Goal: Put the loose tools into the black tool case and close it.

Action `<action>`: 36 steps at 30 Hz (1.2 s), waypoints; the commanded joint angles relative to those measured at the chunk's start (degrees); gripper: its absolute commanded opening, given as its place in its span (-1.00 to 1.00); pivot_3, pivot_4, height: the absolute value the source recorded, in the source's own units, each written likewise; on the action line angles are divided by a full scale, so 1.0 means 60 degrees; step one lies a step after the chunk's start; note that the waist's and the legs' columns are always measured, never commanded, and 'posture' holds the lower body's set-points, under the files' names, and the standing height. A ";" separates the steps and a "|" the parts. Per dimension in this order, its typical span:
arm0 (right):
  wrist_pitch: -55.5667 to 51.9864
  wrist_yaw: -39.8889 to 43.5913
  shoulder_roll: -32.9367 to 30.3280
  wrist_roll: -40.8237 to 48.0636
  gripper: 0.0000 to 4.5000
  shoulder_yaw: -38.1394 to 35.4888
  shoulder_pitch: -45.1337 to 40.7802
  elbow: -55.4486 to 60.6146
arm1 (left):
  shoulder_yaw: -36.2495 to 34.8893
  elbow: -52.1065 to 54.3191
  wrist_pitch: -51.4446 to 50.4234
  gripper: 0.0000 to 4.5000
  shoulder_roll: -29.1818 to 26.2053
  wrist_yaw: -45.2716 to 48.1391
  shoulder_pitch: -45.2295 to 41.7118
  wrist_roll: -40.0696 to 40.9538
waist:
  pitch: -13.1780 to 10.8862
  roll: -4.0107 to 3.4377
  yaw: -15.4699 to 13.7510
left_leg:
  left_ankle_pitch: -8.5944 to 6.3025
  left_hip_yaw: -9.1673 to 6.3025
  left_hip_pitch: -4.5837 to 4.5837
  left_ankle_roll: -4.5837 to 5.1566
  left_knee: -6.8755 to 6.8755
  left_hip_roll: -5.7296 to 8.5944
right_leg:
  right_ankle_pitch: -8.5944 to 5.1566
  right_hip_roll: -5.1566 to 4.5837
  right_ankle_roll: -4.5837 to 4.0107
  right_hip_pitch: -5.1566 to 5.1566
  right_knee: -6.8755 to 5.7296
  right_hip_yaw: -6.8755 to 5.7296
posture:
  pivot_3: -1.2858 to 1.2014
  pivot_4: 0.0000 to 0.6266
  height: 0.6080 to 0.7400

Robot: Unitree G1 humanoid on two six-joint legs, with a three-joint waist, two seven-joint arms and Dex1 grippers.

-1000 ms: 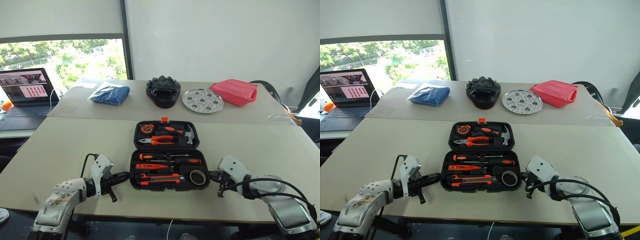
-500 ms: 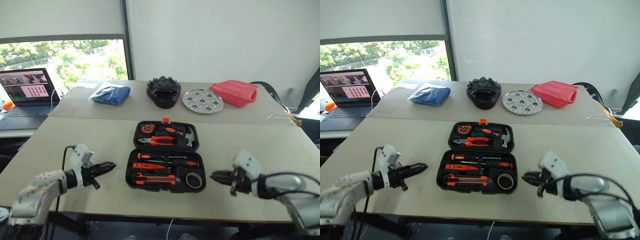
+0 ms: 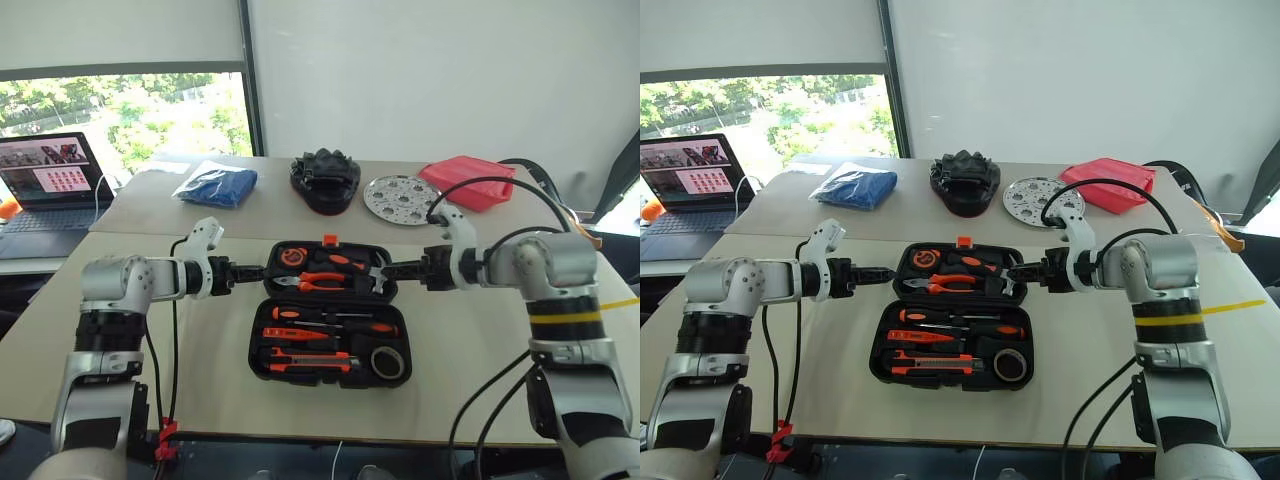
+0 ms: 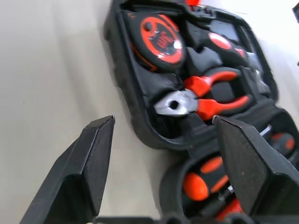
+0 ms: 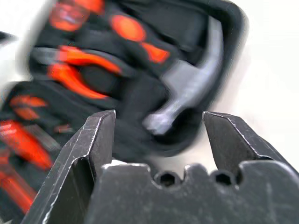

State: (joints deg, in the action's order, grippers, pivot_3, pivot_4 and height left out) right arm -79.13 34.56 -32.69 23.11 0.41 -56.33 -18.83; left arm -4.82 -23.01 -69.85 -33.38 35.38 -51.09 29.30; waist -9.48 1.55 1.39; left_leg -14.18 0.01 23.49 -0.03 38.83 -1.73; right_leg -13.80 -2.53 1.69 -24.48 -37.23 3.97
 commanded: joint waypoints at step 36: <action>0.3089 0.1273 0.0308 -0.0341 -1.00 0.0092 0.0402 0.0007 | -0.0422 -0.0659 0.1990 -0.98 0.0981 0.0481 -0.0019 -0.1019 | 0.0007 -0.0008 0.0168 | 0.0056 -0.0006 0.0007 -0.0090 0.0023 0.0015 | 0.0013 -0.0008 0.0013 -0.0041 -0.0078 0.0013 | 0.03 -0.52 1.00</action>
State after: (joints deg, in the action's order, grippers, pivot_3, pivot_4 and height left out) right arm -66.35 39.48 -30.52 18.40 4.14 -54.63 -25.46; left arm -4.93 -30.83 -63.21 -28.02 37.01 -52.98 21.60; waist -9.44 1.50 2.40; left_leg -13.84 -0.03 23.53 -0.57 38.96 -1.65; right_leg -13.71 -2.58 1.77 -24.73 -37.74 4.05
